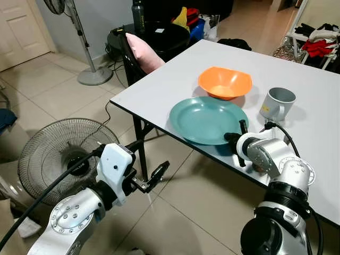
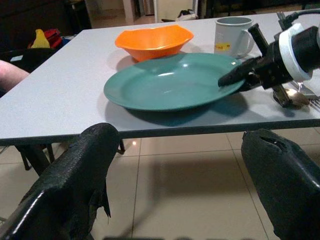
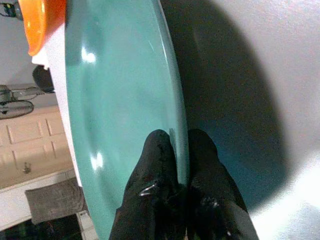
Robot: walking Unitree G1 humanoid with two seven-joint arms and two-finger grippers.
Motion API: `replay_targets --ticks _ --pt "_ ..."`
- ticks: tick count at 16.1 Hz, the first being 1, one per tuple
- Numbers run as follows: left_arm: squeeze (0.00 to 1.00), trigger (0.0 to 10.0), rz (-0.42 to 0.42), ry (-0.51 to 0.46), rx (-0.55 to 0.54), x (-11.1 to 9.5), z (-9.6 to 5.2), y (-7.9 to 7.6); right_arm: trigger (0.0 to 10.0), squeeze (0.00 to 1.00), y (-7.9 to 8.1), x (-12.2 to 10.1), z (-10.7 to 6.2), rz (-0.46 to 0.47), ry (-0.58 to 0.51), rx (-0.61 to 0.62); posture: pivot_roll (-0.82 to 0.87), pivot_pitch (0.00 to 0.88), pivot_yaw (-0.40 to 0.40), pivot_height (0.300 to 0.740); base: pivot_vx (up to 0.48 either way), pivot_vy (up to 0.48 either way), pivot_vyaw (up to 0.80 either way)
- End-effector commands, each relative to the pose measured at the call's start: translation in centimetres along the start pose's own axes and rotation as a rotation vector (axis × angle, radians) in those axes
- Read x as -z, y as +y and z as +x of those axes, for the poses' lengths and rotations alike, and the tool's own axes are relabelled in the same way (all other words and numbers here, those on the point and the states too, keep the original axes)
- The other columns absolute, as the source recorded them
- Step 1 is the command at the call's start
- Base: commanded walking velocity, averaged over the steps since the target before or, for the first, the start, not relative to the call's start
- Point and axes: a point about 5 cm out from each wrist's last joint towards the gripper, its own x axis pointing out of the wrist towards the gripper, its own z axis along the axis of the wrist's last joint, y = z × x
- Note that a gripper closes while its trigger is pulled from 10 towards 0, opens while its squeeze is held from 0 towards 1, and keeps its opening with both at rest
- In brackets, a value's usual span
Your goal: Setting the table
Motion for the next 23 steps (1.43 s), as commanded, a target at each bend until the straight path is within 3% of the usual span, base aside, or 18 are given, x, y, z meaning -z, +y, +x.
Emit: replay_targets --ticks 1,3,5,13,15,18,19,20,21,22,23 --pt "0.0 10.0 0.011 0.007 0.007 -0.1 0.0 0.0 10.0 0.59 2.2 1.0 0.1 0.008 0.032 -0.06 -0.05 0.0 0.044 0.74 0.0 0.0 0.0" --pt "0.0 10.0 0.009 0.009 0.006 -0.1 0.0 0.0 10.0 0.86 2.1 1.0 0.2 0.008 0.032 -0.05 -0.05 0.0 0.039 0.74 0.0 0.0 0.0" --pt "0.0 10.0 0.007 0.012 0.002 0.0 -0.1 -0.1 10.0 0.96 2.0 0.9 0.3 0.019 0.017 -0.041 -0.04 0.0 0.039 0.74 0.0 0.0 0.0" --pt "0.0 10.0 0.008 0.01 -0.01 0.1 0.0 0.1 10.0 0.99 1.4 0.1 0.8 0.007 -0.045 -0.023 -0.04 0.0 0.044 0.74 0.0 0.0 0.0" --pt "0.0 10.0 0.008 0.015 -0.014 0.2 -0.1 0.1 10.0 0.98 2.0 -0.8 0.3 -0.123 -0.129 -0.029 -0.05 0.0 0.047 0.74 0.0 0.0 0.0" --pt "0.0 10.0 0.004 0.018 -0.015 0.3 -0.1 0.0 10.0 0.94 2.0 -1.8 -0.2 -0.19 -0.206 -0.015 -0.05 0.0 0.048 0.74 0.0 0.0 0.0" --pt "0.0 10.0 0.002 0.018 -0.016 0.3 -0.1 0.0 10.0 0.86 2.1 -2.2 -0.3 -0.203 -0.228 -0.022 -0.05 0.0 0.049 0.74 0.0 0.0 0.0" --pt "0.0 10.0 0.002 0.018 -0.017 0.3 -0.1 0.0 10.0 0.86 2.2 -2.3 -0.3 -0.208 -0.233 -0.024 -0.05 0.0 0.049 0.74 0.0 0.0 0.0" --pt "0.0 10.0 0.001 0.019 -0.016 0.3 -0.1 0.0 10.0 0.27 2.2 -2.5 -0.4 -0.216 -0.241 -0.019 -0.05 0.0 0.049 0.74 0.0 0.0 0.0" --pt "0.0 10.0 0.0 0.023 -0.014 0.4 -0.1 -0.1 10.0 0.0 2.1 -2.9 -0.4 -0.23 -0.259 -0.004 -0.05 0.0 0.051 0.74 0.0 0.0 0.0" --pt "0.0 10.0 0.0 0.024 -0.013 0.4 0.0 -0.1 10.0 0.0 1.9 -3.1 -0.4 -0.236 -0.271 0.011 -0.05 0.0 0.051 0.74 0.0 0.0 0.0"
